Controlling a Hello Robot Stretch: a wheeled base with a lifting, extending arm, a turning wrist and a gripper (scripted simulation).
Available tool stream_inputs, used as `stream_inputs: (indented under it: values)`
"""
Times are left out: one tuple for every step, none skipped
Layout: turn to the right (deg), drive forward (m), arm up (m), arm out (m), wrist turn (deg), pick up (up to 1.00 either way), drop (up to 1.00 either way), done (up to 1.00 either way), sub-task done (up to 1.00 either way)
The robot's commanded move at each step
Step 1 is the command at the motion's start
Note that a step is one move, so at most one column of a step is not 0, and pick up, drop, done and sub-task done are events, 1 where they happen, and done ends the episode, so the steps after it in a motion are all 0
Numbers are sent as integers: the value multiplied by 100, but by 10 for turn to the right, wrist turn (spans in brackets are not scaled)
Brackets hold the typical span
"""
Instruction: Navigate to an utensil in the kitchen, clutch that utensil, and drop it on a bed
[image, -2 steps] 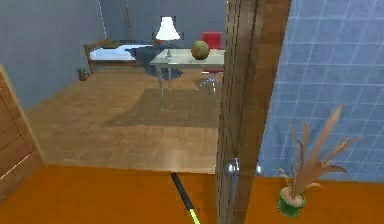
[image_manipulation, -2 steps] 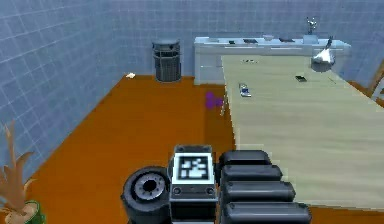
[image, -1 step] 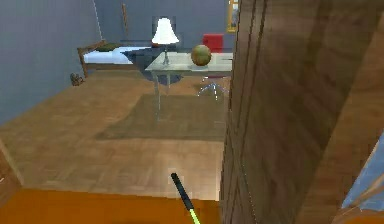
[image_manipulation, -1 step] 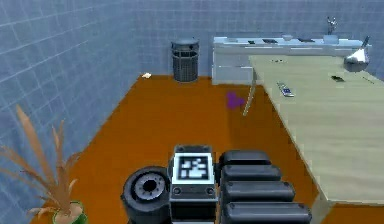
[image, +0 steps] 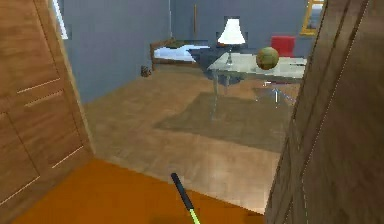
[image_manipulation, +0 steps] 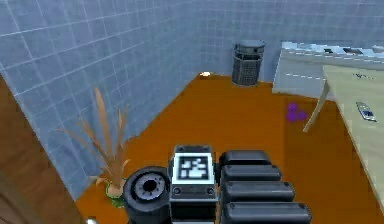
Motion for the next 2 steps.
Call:
stream_inputs:
  values:
    - [0,100,0,0,0,0,0,0,0]
    - [-30,0,0,0,0,0,0,0,0]
